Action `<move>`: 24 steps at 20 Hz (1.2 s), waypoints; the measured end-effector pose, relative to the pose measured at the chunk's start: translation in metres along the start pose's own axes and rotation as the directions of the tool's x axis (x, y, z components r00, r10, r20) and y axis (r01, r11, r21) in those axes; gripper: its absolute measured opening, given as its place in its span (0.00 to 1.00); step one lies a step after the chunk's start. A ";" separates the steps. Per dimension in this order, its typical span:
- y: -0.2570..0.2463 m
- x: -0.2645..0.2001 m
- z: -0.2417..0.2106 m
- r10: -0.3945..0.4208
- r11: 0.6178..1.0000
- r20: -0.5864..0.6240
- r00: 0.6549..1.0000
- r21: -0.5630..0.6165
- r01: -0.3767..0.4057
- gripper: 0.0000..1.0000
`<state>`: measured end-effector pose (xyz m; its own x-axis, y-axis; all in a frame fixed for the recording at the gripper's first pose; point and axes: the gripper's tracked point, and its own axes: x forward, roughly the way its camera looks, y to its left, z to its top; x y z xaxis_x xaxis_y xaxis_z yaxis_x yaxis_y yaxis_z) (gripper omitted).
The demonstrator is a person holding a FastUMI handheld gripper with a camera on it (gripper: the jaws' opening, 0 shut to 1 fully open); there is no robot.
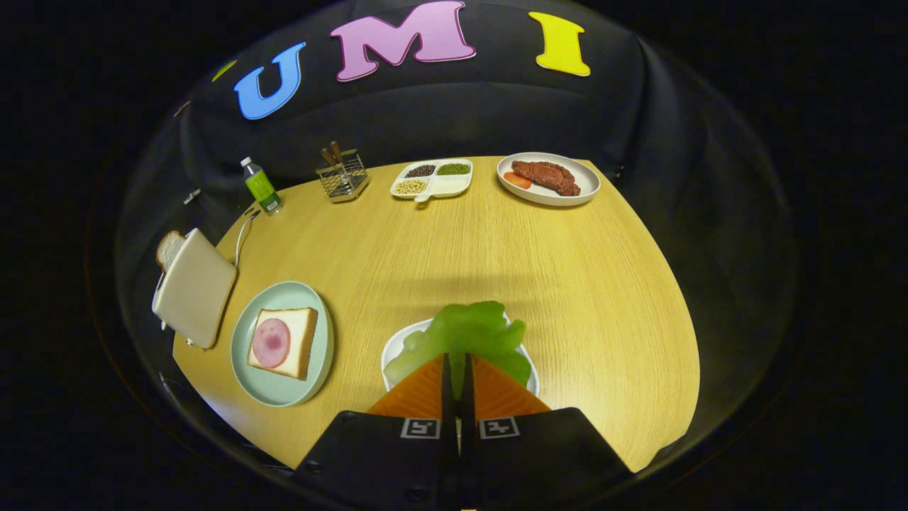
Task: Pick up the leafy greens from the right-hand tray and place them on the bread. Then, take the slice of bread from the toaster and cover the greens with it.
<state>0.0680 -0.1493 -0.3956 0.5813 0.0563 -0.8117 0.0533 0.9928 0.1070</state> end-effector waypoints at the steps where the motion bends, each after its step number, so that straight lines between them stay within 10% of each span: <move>1: 0.001 -0.003 0.004 -0.004 1.000 0.006 1.000 -0.010 0.004 0.05; 24: 0.161 -0.061 0.046 0.158 0.984 0.098 0.983 -0.102 -0.148 0.05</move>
<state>0.0789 0.0021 -0.3025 0.6589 0.2021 -0.7246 -0.1169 0.9790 0.1668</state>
